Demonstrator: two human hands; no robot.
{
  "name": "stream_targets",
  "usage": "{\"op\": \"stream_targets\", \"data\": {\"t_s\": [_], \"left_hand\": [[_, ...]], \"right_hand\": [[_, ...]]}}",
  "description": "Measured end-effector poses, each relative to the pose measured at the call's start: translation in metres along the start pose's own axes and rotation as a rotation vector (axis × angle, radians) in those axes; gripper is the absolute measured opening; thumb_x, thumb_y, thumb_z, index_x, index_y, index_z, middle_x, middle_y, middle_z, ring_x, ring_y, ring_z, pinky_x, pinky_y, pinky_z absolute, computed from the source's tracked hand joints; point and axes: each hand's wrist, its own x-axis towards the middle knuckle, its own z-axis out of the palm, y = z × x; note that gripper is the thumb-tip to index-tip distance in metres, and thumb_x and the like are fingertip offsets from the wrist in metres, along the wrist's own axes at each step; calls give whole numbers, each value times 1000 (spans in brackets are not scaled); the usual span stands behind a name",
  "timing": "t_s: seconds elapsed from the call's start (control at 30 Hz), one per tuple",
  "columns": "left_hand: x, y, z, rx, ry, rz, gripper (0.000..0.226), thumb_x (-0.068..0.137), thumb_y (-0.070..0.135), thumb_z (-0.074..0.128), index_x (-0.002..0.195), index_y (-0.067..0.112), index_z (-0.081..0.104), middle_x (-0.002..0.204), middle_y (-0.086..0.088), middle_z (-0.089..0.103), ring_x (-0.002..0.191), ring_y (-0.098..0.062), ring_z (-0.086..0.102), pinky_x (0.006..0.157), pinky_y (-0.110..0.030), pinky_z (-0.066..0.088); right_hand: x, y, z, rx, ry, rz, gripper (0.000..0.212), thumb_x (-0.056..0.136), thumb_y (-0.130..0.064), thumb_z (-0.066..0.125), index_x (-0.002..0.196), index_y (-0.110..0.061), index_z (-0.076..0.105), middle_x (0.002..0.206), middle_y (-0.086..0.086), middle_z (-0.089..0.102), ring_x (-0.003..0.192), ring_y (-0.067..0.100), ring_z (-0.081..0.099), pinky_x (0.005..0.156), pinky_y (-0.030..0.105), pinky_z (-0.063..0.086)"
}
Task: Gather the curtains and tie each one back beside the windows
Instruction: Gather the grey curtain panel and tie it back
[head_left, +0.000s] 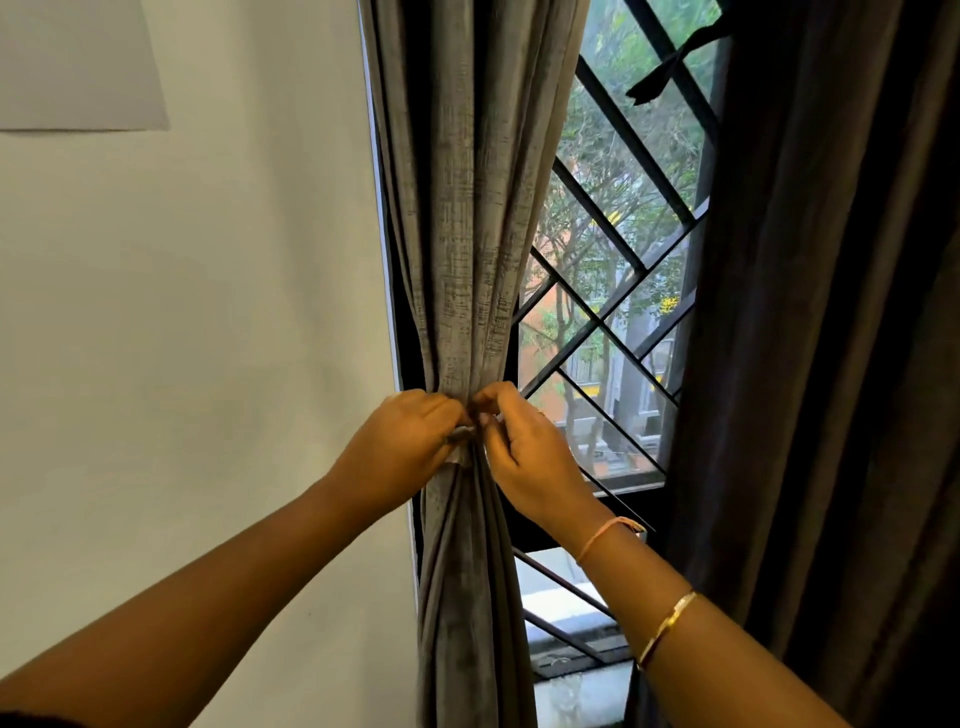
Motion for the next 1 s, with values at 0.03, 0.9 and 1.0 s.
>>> {"op": "stream_targets", "data": {"t_s": [0.03,0.9,1.0], "left_hand": [[0,-1,1,25,39,48,13,79,17,67,71,8,62,66,-6,63,55,-22,57,55,-26,41],[-3,-3,6,178,381,110,33,93,31,45,72,10,58,55,-3,56,42,-18,46,44,-26,34],[-7,0,9,160,352,23,31,86,30,52,68,8,64,56,-4,57,44,-19,48,45,-27,36]], "right_hand": [[3,-2,-1,-12,4,-5,15,98,-13,42,104,-6,53,88,13,61,76,28,55,67,48,45],[48,-33,-34,240,-435,417,18,94,-11,53,80,-20,48,64,-3,47,40,-1,47,35,8,32],[40,-31,-27,530,-223,514,22,86,1,61,74,-15,53,64,1,54,42,-4,50,39,6,36]]}}
